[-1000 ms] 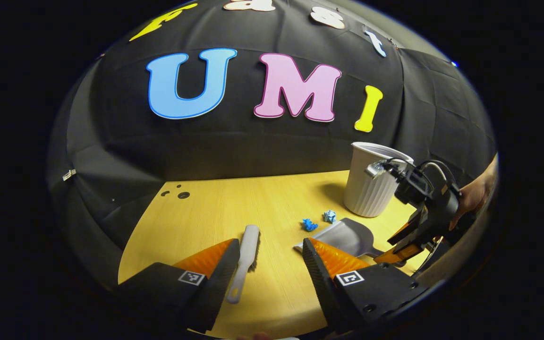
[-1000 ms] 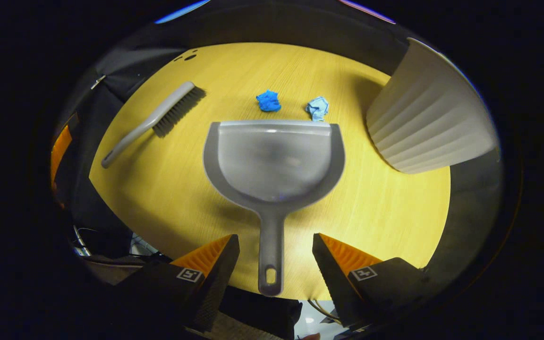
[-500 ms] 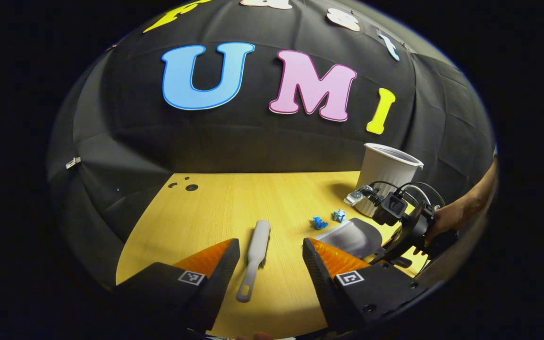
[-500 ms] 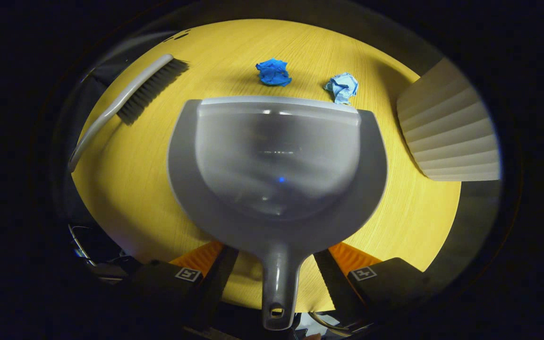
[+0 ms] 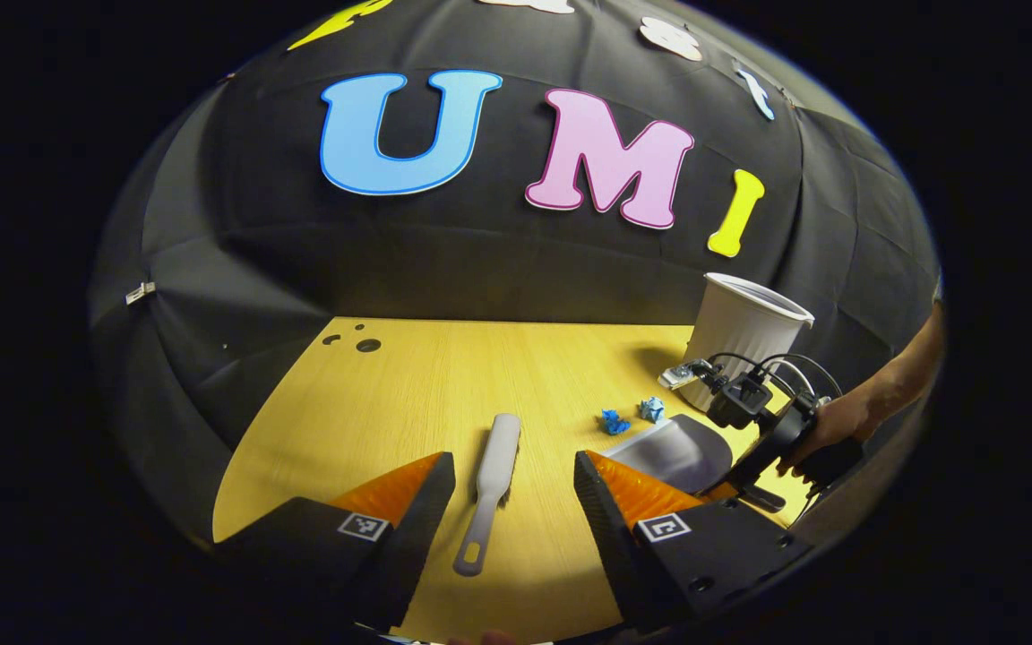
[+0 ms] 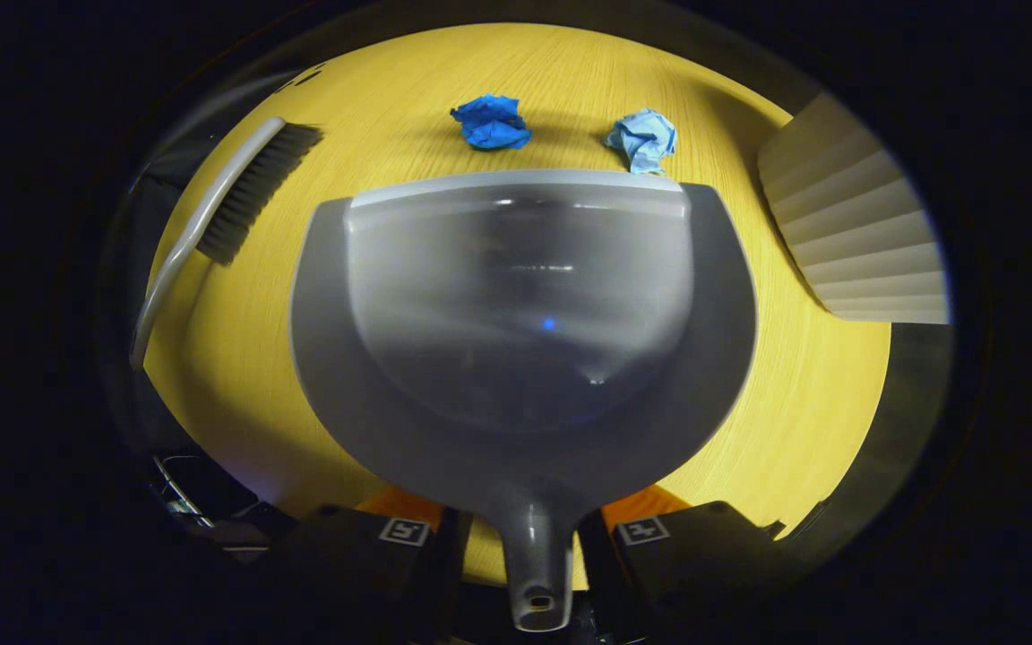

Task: Pick up the small broom and dustpan from the desktop, sweep the trash into the dustpan with the broom, and then empty the trash into the garbage bin.

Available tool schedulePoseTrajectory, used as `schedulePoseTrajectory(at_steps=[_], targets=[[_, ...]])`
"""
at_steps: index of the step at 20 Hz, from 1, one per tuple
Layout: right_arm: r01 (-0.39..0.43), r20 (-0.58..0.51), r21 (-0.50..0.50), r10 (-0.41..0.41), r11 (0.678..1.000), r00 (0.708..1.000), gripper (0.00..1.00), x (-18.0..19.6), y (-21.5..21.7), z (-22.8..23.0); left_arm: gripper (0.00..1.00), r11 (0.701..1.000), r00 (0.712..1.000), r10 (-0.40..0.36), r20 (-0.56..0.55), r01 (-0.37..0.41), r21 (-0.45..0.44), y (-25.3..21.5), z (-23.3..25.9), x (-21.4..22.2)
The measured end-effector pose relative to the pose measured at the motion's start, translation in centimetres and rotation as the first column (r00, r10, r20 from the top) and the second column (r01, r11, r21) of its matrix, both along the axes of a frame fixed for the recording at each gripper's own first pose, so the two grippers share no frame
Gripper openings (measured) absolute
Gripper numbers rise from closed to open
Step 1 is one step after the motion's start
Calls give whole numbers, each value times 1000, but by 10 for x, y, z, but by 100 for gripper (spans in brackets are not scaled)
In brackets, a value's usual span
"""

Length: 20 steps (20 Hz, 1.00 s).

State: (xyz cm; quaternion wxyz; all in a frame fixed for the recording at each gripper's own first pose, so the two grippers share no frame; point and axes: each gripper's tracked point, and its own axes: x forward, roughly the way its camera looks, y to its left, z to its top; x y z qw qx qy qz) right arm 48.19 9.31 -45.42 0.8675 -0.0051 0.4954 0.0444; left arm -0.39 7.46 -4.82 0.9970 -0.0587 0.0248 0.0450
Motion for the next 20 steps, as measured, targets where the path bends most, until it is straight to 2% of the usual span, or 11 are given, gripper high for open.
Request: schedulePoseTrajectory(at_steps=[1,3,9,13,17,20], targets=[[7,12,1,-7,1000,1000,46,-1,2,0,86,1000,1000,2,-2,-2,4,0,1,0],[-12,30,-10,12,1000,999,40,-3,4,3,86,1000,1000,3,-7,-3,14,0,1,0],[-59,56,-23,60,998,997,32,-16,0,-1,85,997,998,7,-55,-3,71,7,-1,3],[-90,152,-4,90,996,984,32,-39,-2,20,86,999,989,-41,-139,44,16,5,-17,15],[-76,235,59,60,995,970,32,-59,-14,41,86,995,953,-99,-285,95,-30,8,-42,36],[-70,275,61,51,996,960,32,-69,-28,48,86,992,891,-128,-435,117,-51,13,-68,52]])
